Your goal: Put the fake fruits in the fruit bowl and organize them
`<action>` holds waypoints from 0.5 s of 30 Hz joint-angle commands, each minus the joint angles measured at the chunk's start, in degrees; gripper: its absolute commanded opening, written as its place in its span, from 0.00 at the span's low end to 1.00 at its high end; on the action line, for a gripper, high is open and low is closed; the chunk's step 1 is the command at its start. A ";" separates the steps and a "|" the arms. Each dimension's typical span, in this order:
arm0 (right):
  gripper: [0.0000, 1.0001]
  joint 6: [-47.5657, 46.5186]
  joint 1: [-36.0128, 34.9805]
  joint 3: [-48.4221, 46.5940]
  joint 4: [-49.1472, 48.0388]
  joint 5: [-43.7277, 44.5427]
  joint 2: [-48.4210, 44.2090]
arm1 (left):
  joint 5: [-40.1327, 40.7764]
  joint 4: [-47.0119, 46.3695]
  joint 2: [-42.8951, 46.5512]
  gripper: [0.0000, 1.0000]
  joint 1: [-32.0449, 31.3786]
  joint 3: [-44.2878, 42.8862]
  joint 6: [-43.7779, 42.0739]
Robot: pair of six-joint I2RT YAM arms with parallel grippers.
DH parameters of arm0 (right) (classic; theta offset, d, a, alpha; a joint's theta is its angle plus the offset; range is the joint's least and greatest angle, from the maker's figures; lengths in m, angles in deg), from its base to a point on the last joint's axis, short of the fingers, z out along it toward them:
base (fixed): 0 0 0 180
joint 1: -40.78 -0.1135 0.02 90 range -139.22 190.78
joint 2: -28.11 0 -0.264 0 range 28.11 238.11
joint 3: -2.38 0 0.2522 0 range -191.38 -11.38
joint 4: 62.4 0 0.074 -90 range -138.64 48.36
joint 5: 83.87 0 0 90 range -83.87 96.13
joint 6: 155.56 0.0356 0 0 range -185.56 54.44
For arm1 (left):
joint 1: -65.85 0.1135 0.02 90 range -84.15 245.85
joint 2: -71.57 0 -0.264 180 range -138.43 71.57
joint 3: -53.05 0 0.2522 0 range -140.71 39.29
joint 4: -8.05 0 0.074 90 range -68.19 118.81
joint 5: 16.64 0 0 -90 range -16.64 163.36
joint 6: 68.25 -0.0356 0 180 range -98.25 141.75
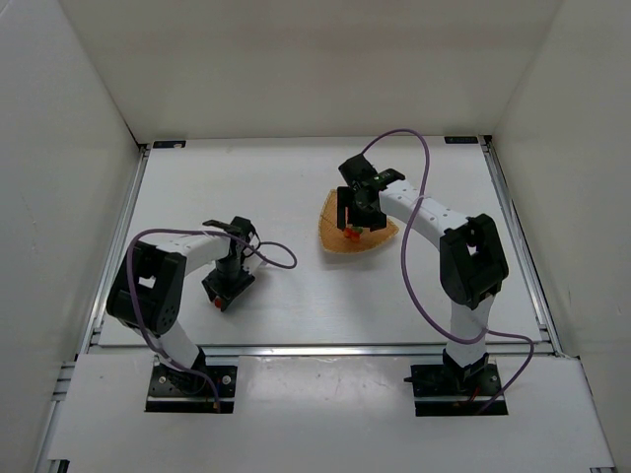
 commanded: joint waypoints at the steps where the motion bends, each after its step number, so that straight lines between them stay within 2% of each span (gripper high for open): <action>1: 0.78 0.53 -0.06 -0.45 -0.47 0.56 -1.65 | -1.27 -0.77 -0.46 0.53 0.47 -2.06 1.61; 2: 0.78 0.53 -0.06 -0.44 -0.47 0.56 -1.65 | -1.27 -0.77 -0.47 0.50 0.47 -2.06 1.62; 3: 0.78 0.53 -0.06 -0.44 -0.47 0.56 -1.65 | -1.27 -0.77 -0.47 0.42 0.47 -2.06 2.14; 4: 0.78 0.53 -0.06 -0.44 -0.47 0.56 -1.65 | -1.27 -1.29 -0.47 0.38 0.47 -2.06 2.67; 8: 0.78 0.53 -0.06 0.08 -0.47 1.09 -2.17 | -1.27 -1.30 -0.99 0.35 0.47 -2.06 3.20; 10: 0.78 0.53 -0.06 0.09 -0.47 1.09 -2.78 | -1.27 -1.30 -0.99 0.28 0.47 -3.02 3.72; 11: 0.78 0.53 -0.06 0.09 -0.47 1.09 -3.31 | -0.66 -1.30 -0.39 0.20 0.47 -3.64 4.51; 13: 0.78 0.53 -0.06 0.69 0.05 2.40 -4.88 | 1.44 1.23 0.32 0.10 -0.83 -7.05 5.83; 15: 0.78 1.67 -0.06 1.48 0.06 3.98 -6.47 | 2.76 3.00 1.20 0.10 -2.16 -10.31 6.36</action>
